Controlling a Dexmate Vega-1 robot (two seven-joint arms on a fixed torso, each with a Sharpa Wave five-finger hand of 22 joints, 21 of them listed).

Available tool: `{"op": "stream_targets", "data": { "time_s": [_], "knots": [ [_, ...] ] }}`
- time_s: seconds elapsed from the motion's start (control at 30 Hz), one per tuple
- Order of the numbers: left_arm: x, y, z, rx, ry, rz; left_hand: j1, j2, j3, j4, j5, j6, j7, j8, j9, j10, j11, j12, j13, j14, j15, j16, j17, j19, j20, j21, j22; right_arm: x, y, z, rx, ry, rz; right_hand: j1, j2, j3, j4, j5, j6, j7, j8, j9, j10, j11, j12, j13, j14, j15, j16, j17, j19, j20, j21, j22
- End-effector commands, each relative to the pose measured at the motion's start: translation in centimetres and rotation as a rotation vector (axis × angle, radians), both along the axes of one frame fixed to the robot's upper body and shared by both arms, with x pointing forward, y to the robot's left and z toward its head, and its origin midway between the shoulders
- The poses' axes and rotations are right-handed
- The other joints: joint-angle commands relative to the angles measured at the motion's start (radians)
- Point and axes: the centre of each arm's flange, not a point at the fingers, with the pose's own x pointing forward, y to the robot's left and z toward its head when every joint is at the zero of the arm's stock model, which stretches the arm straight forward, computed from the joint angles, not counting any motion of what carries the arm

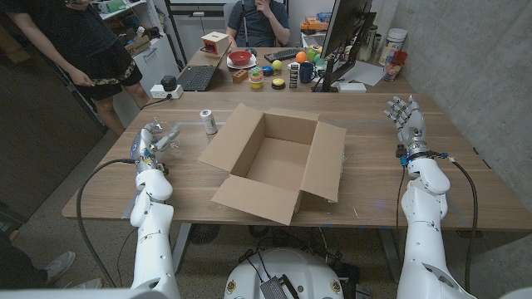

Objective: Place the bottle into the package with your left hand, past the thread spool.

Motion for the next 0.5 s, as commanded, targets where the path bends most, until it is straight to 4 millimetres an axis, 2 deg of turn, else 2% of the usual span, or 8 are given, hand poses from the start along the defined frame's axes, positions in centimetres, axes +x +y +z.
{"op": "stream_targets", "data": {
  "time_s": [0.03,0.5],
  "knots": [
    [-1.5,-0.8,2.8,0.014,-0.061,-0.036,0.076,0.068,0.018,0.003,-0.005,0.358,-0.117,-0.006,0.001,0.111,-0.106,-0.004,0.005,0.033,-0.12,-0.003,0.004,-0.006,-0.034,-0.002,0.004,-0.4,-0.4,0.0,-0.003,-0.007,-0.009,-0.006,-0.001,-0.003,0.002,0.004,0.008,0.006,0.005,0.003,0.01,0.002,0.002,0.002,0.009,-0.001,0.005,0.002,0.006,-0.004,-0.003,0.002],
    [-3.5,-2.4,5.8,0.045,-0.141,-0.094,0.089,0.073,0.023,0.001,-0.011,0.368,-0.121,-0.021,0.0,0.119,-0.106,-0.018,0.008,0.04,-0.121,-0.003,0.006,-0.002,-0.036,-0.006,0.005,-1.1,-0.7,-0.2,-0.006,-0.014,-0.016,-0.006,-0.001,-0.003,0.001,0.005,0.009,0.008,0.005,0.003,0.01,0.0,0.002,0.002,0.009,-0.003,0.005,0.001,0.007,-0.005,-0.006,0.002]
  ]
}}
